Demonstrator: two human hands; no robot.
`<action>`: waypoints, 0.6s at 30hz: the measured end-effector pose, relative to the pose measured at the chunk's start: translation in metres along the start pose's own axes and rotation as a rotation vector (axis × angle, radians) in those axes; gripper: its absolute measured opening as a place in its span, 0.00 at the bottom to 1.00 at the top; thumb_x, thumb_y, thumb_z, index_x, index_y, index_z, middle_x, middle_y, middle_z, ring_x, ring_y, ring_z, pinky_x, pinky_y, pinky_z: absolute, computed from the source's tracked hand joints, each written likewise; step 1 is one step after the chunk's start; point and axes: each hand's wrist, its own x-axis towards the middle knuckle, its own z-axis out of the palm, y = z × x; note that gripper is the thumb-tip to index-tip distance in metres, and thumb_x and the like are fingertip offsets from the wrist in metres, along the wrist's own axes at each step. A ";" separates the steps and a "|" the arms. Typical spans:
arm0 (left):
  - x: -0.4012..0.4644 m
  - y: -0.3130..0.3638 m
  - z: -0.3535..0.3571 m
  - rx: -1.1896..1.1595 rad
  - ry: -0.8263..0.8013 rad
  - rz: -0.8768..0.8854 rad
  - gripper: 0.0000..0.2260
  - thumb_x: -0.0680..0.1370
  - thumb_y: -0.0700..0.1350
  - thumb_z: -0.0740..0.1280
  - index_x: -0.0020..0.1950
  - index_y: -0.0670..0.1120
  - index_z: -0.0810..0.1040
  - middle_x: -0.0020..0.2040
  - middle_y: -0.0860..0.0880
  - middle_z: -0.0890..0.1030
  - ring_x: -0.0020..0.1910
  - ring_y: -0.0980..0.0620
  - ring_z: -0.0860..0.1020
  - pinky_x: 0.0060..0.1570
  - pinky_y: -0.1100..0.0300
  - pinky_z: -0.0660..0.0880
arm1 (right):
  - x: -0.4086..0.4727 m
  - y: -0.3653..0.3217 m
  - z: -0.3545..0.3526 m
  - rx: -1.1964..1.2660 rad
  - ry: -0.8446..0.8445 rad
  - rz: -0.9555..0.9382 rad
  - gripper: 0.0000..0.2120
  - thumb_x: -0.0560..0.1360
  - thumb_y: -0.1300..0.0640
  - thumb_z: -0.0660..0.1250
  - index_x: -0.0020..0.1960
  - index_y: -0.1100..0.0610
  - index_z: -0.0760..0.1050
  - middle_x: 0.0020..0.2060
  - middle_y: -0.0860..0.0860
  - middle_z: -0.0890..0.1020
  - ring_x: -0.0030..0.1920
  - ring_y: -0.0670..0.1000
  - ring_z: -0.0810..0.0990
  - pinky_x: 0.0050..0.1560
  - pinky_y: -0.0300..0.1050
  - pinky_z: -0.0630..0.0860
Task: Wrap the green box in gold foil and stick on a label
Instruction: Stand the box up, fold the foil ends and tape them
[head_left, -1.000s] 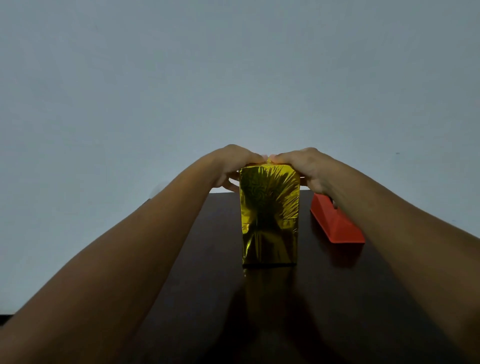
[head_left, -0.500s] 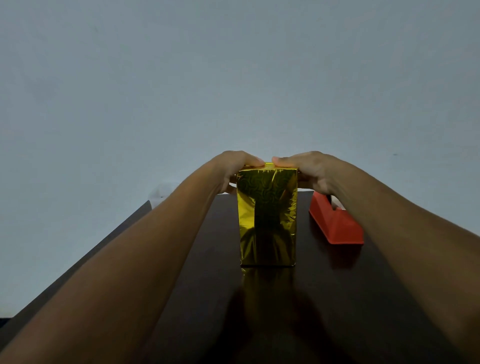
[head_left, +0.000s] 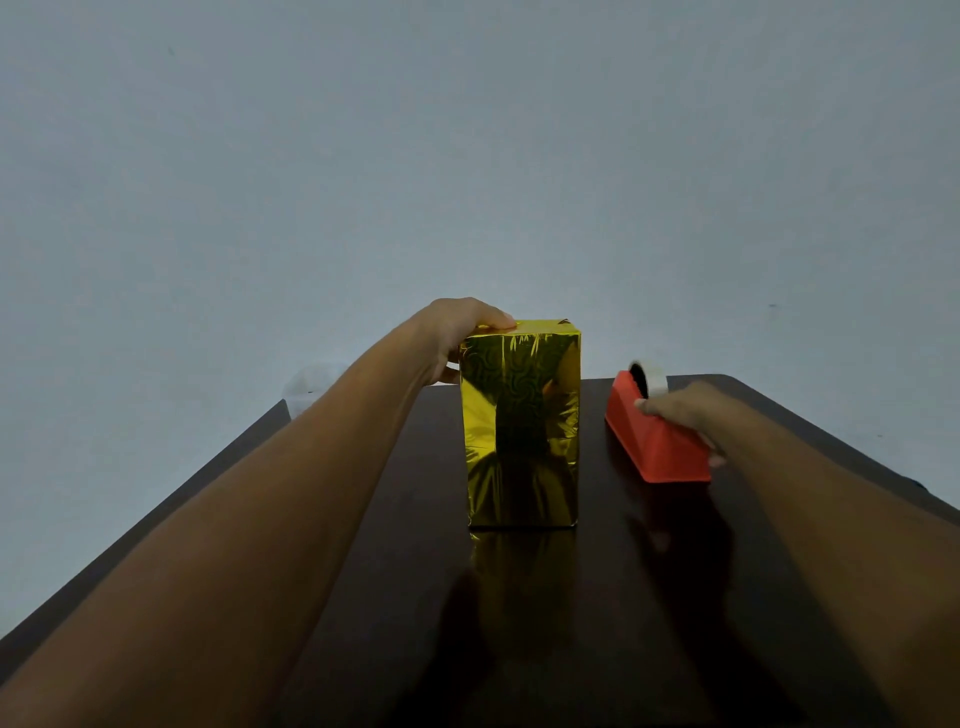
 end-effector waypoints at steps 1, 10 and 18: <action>0.000 0.000 0.001 0.002 0.000 0.004 0.13 0.76 0.52 0.72 0.57 0.47 0.81 0.46 0.45 0.81 0.47 0.45 0.80 0.54 0.50 0.78 | -0.002 0.000 -0.002 0.059 -0.033 0.060 0.31 0.75 0.45 0.74 0.71 0.60 0.70 0.68 0.59 0.75 0.66 0.63 0.75 0.52 0.57 0.74; -0.003 0.001 0.002 -0.022 0.010 0.004 0.11 0.77 0.50 0.72 0.56 0.47 0.81 0.43 0.46 0.80 0.43 0.47 0.80 0.44 0.55 0.79 | 0.001 -0.008 -0.013 0.694 -0.084 0.176 0.24 0.79 0.55 0.66 0.74 0.57 0.69 0.76 0.58 0.64 0.75 0.68 0.62 0.61 0.84 0.59; -0.003 0.001 0.001 -0.015 0.006 -0.001 0.14 0.77 0.51 0.72 0.59 0.47 0.81 0.41 0.47 0.80 0.39 0.49 0.80 0.37 0.57 0.78 | -0.006 0.043 0.024 0.743 0.150 0.019 0.18 0.73 0.48 0.75 0.57 0.58 0.78 0.56 0.53 0.81 0.54 0.55 0.76 0.58 0.54 0.74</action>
